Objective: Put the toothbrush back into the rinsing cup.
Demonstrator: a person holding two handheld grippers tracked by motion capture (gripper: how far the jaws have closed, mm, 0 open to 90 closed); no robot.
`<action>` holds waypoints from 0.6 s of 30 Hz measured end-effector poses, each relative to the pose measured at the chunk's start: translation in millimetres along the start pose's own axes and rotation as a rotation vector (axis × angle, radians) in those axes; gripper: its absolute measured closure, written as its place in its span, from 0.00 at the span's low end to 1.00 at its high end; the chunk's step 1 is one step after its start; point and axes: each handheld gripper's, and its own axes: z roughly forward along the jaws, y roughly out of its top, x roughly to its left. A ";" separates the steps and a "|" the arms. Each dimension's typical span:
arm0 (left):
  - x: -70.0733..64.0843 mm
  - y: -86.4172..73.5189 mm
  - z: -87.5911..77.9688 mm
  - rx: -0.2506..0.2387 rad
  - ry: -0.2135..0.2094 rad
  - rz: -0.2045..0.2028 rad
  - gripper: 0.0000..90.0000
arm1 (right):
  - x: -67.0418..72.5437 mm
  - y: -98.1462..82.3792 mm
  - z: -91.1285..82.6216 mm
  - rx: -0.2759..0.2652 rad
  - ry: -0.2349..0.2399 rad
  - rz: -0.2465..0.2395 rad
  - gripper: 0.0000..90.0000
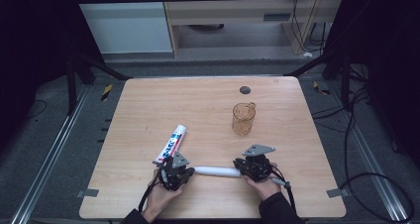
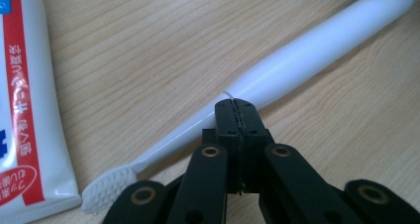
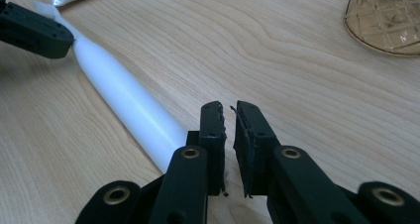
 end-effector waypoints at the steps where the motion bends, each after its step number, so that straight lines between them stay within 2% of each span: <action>1: -0.2 0.9 1.1 -0.002 0.000 -0.001 1.00 | -0.1 -0.7 -0.5 -0.001 0.000 0.003 0.91; 11: -2.9 12.6 15.0 0.001 0.008 0.026 1.00 | -0.4 -8.2 -8.3 0.000 0.013 0.017 0.91; 18: -4.1 18.6 22.8 -0.005 0.012 0.030 1.00 | -3.1 -12.2 -17.6 -0.007 0.002 0.027 0.90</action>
